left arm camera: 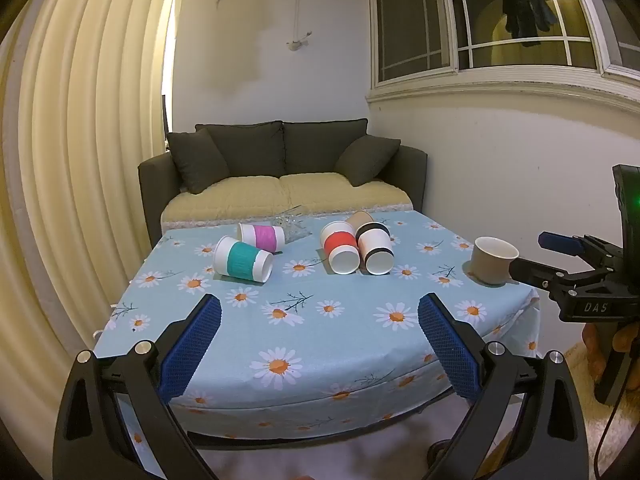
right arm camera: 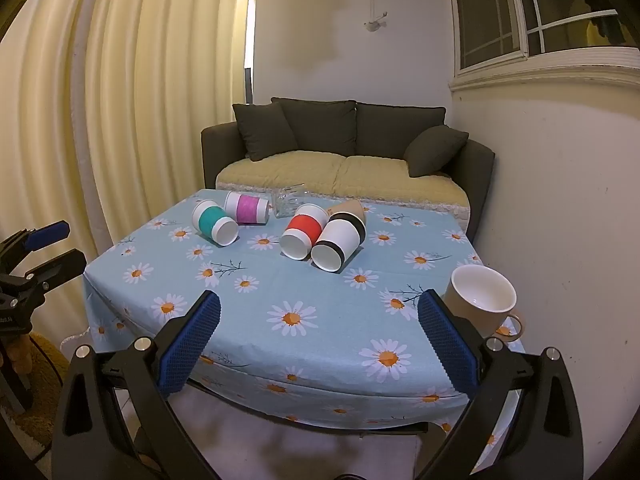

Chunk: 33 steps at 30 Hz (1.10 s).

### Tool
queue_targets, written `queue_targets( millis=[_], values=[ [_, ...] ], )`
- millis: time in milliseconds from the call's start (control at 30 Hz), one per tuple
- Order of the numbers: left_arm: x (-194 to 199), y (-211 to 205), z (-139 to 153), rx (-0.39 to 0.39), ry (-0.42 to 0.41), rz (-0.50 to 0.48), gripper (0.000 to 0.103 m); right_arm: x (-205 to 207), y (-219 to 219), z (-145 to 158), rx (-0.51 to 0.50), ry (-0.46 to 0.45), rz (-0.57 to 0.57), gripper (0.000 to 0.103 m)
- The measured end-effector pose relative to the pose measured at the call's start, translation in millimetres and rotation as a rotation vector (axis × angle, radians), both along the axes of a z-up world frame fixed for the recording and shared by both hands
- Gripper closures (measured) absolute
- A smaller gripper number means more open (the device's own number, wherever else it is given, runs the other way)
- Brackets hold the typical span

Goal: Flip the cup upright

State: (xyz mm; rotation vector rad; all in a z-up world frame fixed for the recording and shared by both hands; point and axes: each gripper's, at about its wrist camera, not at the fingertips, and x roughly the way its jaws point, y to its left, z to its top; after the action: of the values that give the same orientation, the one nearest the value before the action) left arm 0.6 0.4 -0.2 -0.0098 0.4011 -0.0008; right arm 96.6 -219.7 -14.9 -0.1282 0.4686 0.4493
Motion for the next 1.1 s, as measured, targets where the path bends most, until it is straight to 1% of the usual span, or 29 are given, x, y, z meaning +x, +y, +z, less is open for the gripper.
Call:
queue_targets(
  millis=[433, 567, 1100],
  values=[
    [-3.2, 0.4, 1.1, 0.001, -0.009, 0.004, 0.007, 0.4, 1.0, -0.3, -0.003, -0.002, -0.001, 0.005],
    [2.4, 0.5, -4.7, 0.002, -0.006, 0.001, 0.007, 0.2, 0.8, 0.2, -0.003, -0.001, -0.001, 0.005],
    [2.5, 1.6, -5.5, 0.004, -0.006, 0.0, 0.007, 0.5, 0.1, 0.6, 0.0, -0.001, -0.001, 0.005]
  ],
)
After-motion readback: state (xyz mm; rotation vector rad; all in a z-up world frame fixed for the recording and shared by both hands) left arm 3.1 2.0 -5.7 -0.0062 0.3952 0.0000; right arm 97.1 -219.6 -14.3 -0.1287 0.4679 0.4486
